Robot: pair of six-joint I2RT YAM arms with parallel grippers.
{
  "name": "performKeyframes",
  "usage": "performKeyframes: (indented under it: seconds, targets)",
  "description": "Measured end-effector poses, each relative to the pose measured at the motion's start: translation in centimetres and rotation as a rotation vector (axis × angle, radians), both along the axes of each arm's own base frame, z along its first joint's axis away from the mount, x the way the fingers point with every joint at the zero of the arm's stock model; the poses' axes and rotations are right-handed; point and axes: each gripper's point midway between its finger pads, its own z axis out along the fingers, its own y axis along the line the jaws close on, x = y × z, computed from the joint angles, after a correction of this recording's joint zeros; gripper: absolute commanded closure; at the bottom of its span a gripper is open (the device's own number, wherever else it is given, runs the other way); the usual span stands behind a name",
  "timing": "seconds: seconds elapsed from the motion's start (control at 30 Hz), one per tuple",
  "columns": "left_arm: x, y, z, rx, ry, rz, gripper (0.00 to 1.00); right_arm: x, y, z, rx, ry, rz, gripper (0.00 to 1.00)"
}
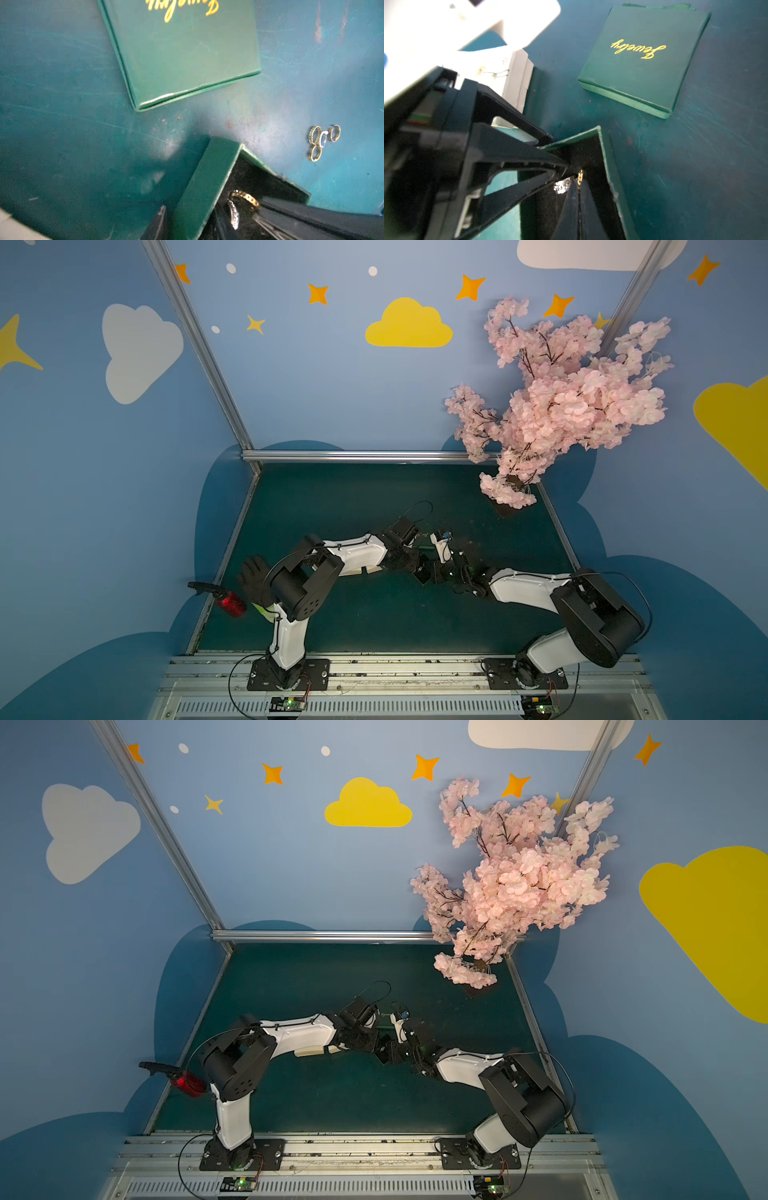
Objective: Take the rings out of the lift-off lid box
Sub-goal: Take out the ring from the jewelry box.
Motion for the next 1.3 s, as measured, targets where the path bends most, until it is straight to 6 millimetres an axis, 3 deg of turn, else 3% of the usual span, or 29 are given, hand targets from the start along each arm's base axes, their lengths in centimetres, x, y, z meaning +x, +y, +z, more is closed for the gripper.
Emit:
performKeyframes:
  seconds: [0.6, 1.3]
  targets:
    - [0.3, -0.9, -0.1, 0.002, -0.009, -0.011, 0.67, 1.2, -0.9, 0.3, 0.025, -0.049, -0.101, 1.00]
    - [0.8, -2.2, -0.2, -0.012, -0.008, -0.023, 0.69, 2.2, -3.3, 1.0, 0.120, -0.039, -0.242, 1.00]
